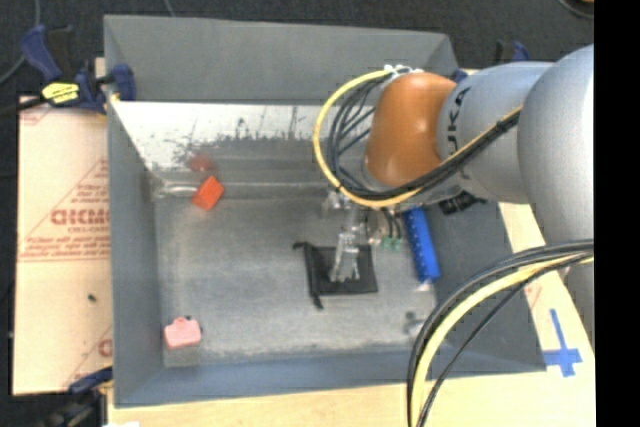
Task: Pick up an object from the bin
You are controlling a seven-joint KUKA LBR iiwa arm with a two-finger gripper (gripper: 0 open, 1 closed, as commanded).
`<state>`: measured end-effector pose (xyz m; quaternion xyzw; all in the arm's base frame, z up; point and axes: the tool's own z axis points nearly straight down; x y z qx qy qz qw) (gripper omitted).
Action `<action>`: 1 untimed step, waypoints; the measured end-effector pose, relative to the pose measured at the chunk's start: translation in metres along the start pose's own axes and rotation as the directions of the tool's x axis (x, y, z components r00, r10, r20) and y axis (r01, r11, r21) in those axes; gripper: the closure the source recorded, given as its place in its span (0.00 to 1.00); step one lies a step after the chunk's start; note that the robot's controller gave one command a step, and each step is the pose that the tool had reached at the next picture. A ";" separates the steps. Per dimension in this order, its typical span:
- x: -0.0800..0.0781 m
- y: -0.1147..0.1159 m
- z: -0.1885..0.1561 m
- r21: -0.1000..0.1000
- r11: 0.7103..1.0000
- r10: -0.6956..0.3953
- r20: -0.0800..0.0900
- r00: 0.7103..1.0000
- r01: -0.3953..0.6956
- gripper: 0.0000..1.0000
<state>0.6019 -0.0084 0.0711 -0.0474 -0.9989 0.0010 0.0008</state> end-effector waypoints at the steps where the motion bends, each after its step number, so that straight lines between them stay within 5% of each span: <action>1: 0.019 -0.015 0.000 -0.004 0.997 0.074 0.012 0.997 -0.074 1.00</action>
Offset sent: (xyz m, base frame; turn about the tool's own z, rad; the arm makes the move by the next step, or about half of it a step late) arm 0.0000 0.0000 0.0000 0.0000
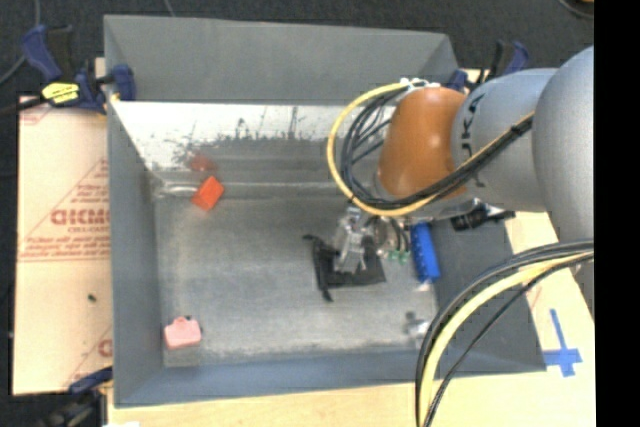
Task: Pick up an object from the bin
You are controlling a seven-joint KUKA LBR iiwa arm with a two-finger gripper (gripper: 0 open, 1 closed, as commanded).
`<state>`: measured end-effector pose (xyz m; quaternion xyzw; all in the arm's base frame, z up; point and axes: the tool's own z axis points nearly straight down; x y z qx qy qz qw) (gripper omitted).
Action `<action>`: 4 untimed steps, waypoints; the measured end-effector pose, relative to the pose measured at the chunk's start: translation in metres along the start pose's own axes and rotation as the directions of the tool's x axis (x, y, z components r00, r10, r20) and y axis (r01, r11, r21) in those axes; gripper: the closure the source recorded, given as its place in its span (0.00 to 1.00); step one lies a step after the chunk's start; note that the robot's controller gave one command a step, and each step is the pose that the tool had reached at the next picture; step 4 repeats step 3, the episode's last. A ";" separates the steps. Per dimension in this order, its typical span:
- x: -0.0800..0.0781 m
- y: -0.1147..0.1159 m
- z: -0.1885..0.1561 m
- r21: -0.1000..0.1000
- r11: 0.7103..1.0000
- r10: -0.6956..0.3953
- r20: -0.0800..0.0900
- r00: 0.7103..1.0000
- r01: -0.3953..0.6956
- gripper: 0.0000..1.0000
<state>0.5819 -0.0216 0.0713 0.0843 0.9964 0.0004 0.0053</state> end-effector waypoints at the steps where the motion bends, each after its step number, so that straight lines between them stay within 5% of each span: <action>1: 0.000 0.000 0.000 0.000 1.000 0.000 0.000 1.000 0.000 1.00; 2: 0.003 0.000 -0.096 -0.001 1.000 0.017 0.002 1.000 -0.017 1.00; 3: -0.006 0.009 -0.146 0.000 0.999 -0.044 0.010 0.999 0.044 1.00; 4: -0.006 0.009 -0.146 0.000 0.999 -0.044 0.010 0.999 0.044 1.00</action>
Offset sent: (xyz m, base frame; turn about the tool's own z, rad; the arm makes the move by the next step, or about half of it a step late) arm -0.0050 0.0016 0.0973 0.0217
